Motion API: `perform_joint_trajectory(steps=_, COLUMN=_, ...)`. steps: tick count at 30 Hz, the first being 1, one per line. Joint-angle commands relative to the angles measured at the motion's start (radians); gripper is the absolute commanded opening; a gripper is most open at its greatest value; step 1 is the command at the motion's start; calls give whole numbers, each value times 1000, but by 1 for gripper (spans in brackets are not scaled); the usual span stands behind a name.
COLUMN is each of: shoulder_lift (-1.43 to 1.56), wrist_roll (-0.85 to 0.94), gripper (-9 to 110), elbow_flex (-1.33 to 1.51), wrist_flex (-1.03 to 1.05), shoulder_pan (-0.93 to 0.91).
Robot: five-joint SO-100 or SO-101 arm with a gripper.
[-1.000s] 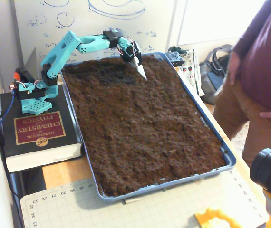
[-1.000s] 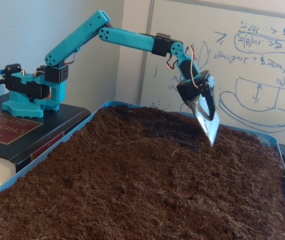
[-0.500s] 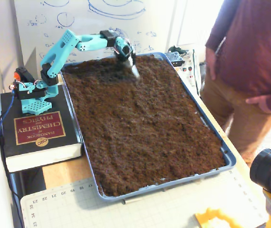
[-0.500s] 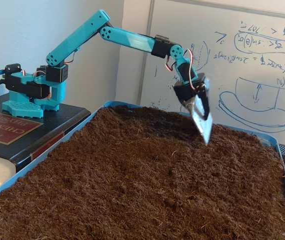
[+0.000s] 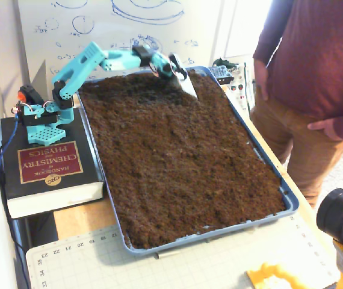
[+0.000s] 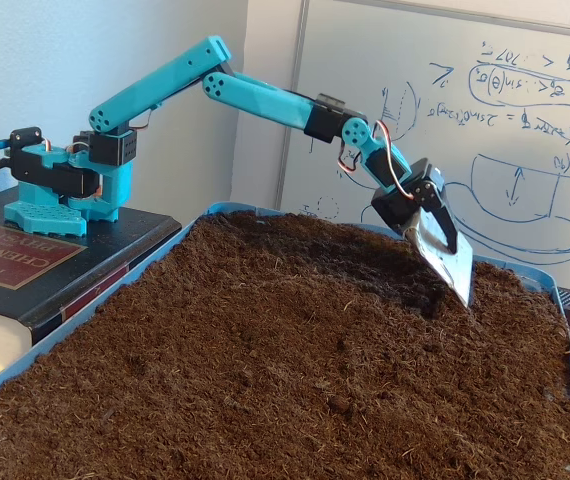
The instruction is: Build a berm.
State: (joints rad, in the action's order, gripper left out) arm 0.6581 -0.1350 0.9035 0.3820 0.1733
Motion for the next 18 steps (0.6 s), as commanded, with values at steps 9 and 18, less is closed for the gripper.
perform_joint_trajectory(steps=9, shoulder_lift=-72, wrist_roll=173, gripper=0, elbow_flex=-110, wrist_flex=-34, shoulder_pan=-80)
perform_joint_trajectory(steps=18, shoulder_lift=34, wrist_roll=179, gripper=0, elbow_flex=100, wrist_flex=75, shoulder_pan=-83)
